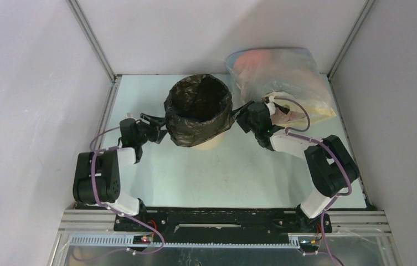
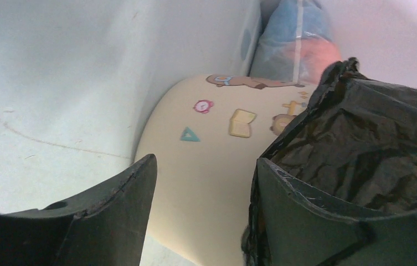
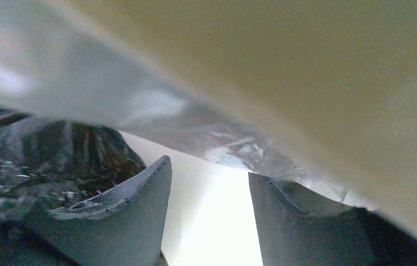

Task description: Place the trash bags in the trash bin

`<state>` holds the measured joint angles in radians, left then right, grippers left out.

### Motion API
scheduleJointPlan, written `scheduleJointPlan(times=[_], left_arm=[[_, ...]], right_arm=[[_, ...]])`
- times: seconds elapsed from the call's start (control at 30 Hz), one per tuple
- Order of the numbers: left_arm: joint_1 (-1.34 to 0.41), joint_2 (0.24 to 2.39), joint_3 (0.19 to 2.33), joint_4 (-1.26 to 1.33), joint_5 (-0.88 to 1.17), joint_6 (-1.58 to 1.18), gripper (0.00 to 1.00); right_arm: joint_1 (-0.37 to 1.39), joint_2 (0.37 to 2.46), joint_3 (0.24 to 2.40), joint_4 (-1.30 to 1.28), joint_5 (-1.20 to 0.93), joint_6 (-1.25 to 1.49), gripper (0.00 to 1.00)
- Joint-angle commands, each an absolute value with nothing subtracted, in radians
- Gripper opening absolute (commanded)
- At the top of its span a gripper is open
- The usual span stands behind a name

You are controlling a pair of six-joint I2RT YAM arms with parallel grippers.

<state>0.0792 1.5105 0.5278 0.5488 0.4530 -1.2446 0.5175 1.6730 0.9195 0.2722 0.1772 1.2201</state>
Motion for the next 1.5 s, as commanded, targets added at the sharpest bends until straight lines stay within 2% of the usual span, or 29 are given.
scheduleJointPlan(times=[0.0,0.2,0.4,0.57,0.63,0.73,0.77,0.83,0.87,1.13,1.47], left_arm=[[0.077,1.532,0.493,0.598,0.443,-1.189,0.71],[0.095,1.437,0.475,0.555,0.384,-1.146,0.74],[0.096,1.205,0.506,0.297,0.252,-1.026,0.79],[0.094,1.028,0.530,0.122,0.156,-0.958,0.83],[0.091,0.990,0.540,0.089,0.156,-0.944,0.83],[0.092,0.969,0.554,0.073,0.200,-0.931,0.82],[0.092,0.967,0.559,0.068,0.220,-0.924,0.81],[0.093,0.962,0.569,0.055,0.251,-0.910,0.80],[0.093,0.956,0.570,0.051,0.262,-0.905,0.80],[0.092,0.907,0.558,0.050,0.315,-0.877,0.81],[0.092,0.950,0.554,0.084,0.393,-0.853,0.82]], right_arm=[[0.519,1.663,0.884,0.300,0.212,1.213,0.56],[0.521,1.552,0.874,0.237,0.290,1.143,0.58],[0.557,1.402,0.874,0.171,0.371,1.024,0.59],[0.650,1.252,0.875,0.136,0.520,0.864,0.58],[0.681,1.208,0.876,0.171,0.528,0.765,0.55],[0.720,1.191,0.972,0.142,0.487,0.577,0.39],[0.725,1.203,1.026,0.097,0.464,0.528,0.32],[0.724,1.240,1.139,-0.009,0.367,0.436,0.07],[0.725,1.263,1.192,-0.071,0.316,0.403,0.00],[0.754,1.501,1.515,-0.370,0.121,0.283,0.00],[0.816,1.976,2.206,-0.954,0.116,0.143,0.00]])
